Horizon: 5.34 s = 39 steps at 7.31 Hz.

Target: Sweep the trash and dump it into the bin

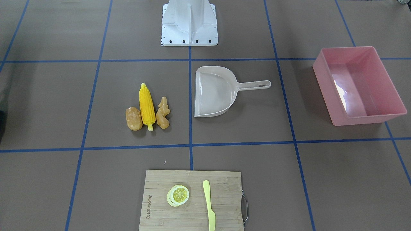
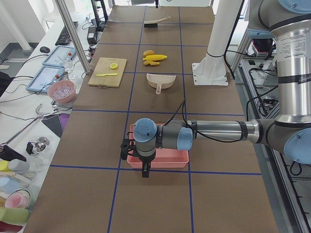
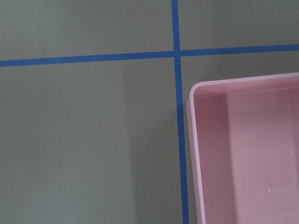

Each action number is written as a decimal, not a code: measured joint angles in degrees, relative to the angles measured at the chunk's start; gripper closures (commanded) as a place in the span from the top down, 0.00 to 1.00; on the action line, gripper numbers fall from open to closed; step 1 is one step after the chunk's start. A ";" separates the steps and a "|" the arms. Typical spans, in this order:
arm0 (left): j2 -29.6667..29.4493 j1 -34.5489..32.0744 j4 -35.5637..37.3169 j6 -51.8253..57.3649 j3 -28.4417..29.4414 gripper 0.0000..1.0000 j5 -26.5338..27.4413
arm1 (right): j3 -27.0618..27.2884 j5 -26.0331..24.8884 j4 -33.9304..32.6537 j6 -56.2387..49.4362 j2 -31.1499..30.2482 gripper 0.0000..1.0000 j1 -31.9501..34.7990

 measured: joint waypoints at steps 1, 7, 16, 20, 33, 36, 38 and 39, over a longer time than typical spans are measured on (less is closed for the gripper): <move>-0.03 -0.05 0.02 -0.10 0.03 0.99 -0.03 | 0.02 -0.44 -0.18 -0.08 -0.01 1.00 -0.03; -0.20 0.00 -0.33 -0.22 -0.06 0.99 0.00 | -0.59 -1.06 0.35 0.25 -0.38 1.00 -0.09; -0.21 0.08 -0.24 -0.25 0.17 0.99 0.00 | -1.52 1.50 0.35 0.85 -0.25 1.00 -1.05; -0.20 0.09 -0.24 -0.17 0.44 0.99 0.00 | -1.95 3.04 1.75 1.94 -2.84 0.99 -4.35; -13.29 2.36 13.21 0.15 -1.78 1.00 0.19 | -6.62 3.83 10.57 7.20 -3.74 0.00 -16.90; -19.36 10.83 16.05 -0.18 -8.48 0.99 0.81 | -5.92 3.38 10.56 6.99 -3.72 0.00 -16.76; -23.41 18.00 17.12 -0.25 -11.55 0.99 2.64 | -5.08 2.77 11.02 6.69 -2.91 0.00 -15.38; -24.70 23.18 17.35 0.00 -13.54 0.99 7.23 | -4.08 2.88 11.12 6.71 -2.31 0.00 -14.61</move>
